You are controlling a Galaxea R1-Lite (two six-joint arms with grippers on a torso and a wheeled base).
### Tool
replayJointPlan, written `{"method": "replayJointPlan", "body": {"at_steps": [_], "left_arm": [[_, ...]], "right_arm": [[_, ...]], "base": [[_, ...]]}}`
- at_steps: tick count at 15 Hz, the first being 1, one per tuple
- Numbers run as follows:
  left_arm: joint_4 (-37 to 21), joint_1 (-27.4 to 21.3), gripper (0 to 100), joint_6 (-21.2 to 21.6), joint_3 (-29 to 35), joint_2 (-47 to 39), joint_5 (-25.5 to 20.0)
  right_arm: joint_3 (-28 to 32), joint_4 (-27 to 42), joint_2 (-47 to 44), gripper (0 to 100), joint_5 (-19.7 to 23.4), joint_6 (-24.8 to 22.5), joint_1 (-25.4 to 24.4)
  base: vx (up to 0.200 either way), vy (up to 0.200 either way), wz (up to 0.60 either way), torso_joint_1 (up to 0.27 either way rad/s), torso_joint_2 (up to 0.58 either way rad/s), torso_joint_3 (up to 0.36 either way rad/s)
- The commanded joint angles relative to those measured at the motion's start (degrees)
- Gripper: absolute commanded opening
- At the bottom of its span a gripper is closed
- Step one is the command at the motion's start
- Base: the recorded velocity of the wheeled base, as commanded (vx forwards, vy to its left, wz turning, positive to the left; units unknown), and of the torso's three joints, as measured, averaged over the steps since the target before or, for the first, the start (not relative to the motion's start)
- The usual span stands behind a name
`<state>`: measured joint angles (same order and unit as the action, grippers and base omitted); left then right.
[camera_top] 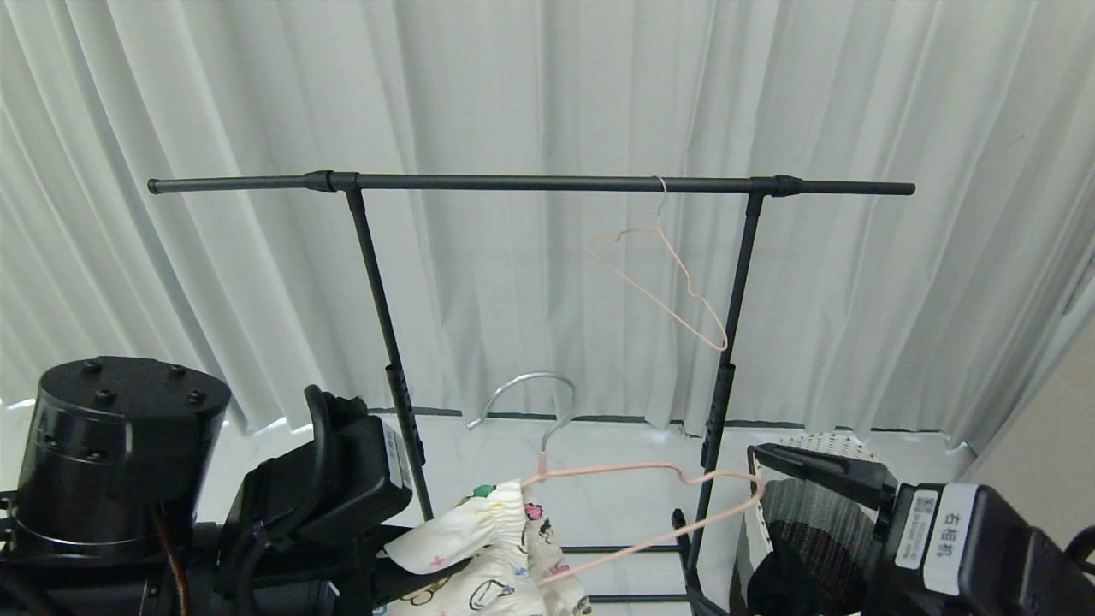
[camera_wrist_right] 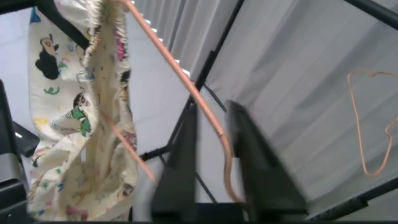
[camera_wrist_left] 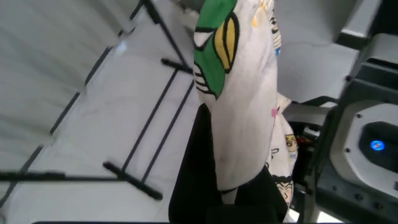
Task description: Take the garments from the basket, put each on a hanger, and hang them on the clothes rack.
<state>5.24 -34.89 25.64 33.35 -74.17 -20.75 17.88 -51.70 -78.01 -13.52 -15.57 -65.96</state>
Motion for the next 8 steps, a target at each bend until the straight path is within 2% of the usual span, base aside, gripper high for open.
{"method": "replayJointPlan", "body": {"at_steps": [1,2,4,5,6,8], "left_arm": [[0.0,2.6,0,0.0,-0.7,-0.6,0.1],[1.4,3.6,0,0.0,-0.1,-0.5,0.1],[9.3,3.7,0,0.0,0.8,-0.3,0.2],[11.3,3.7,0,0.0,0.8,-0.3,0.4],[12.9,3.7,0,-0.3,0.8,-0.1,1.6],[13.0,3.7,0,-0.4,0.8,0.7,1.8]], "right_arm": [[-2.0,0.2,0.0,100,-0.3,0.1,0.0],[-1.5,1.3,-1.3,100,-0.2,2.2,0.0],[0.8,2.4,-4.8,100,-0.2,10.8,-0.1],[1.7,2.6,-6.3,100,-0.2,14.1,-0.1],[4.4,2.6,-10.3,100,-0.2,21.9,0.0],[9.8,2.7,-15.8,100,-0.5,32.7,0.1]], "base": [[0.0,0.0,0.0,0.0,0.0,0.0],[0.0,0.0,0.0,0.0,0.0,0.0],[0.0,0.0,0.0,0.0,0.0,0.0],[0.0,0.0,0.0,0.0,0.0,0.0],[0.0,0.0,0.0,0.0,0.0,0.0],[0.0,0.0,0.0,0.0,0.0,0.0]]}}
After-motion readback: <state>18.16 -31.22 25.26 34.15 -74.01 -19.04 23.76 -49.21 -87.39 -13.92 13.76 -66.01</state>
